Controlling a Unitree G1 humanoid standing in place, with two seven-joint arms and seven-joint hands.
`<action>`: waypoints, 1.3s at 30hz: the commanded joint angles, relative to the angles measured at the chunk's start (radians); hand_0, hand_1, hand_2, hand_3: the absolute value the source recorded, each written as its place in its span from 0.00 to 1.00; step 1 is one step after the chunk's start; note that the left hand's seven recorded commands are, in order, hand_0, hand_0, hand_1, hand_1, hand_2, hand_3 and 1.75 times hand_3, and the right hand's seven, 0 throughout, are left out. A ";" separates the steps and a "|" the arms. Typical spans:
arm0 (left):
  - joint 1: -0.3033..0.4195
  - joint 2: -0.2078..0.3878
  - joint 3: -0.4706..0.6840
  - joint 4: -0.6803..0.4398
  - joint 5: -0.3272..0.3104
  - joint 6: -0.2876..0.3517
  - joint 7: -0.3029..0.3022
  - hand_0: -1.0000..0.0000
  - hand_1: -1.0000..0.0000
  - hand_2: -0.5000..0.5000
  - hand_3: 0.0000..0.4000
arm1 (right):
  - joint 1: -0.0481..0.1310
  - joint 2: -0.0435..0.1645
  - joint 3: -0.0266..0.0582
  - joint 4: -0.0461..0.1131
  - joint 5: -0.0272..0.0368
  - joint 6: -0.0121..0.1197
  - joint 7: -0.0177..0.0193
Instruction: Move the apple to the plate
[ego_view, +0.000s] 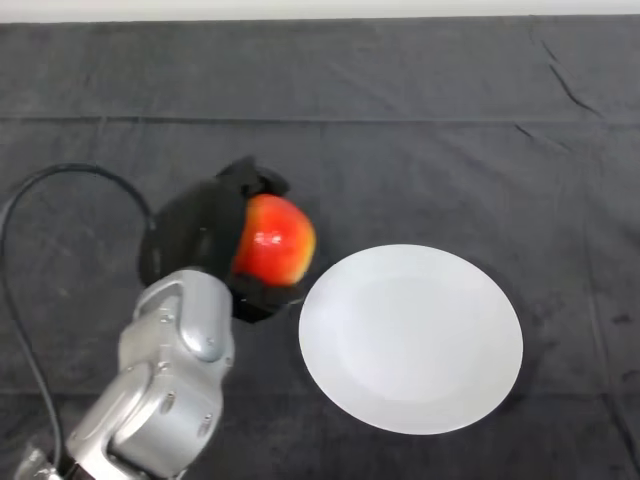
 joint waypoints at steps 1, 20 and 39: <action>-0.022 -0.008 -0.028 0.051 -0.018 -0.030 0.017 0.00 0.00 0.50 1.00 | -0.019 -0.021 -0.0158 0.004 -0.0009 0.004 -0.0017; -0.112 -0.050 -0.194 0.241 -0.188 -0.193 0.062 0.00 0.00 0.50 1.00 | -0.019 -0.021 -0.0157 0.003 -0.0008 0.003 -0.0021; -0.169 -0.063 -0.299 0.402 -0.295 -0.270 0.085 0.00 0.00 0.50 1.00 | -0.019 -0.022 -0.0156 0.004 -0.0007 0.004 -0.0020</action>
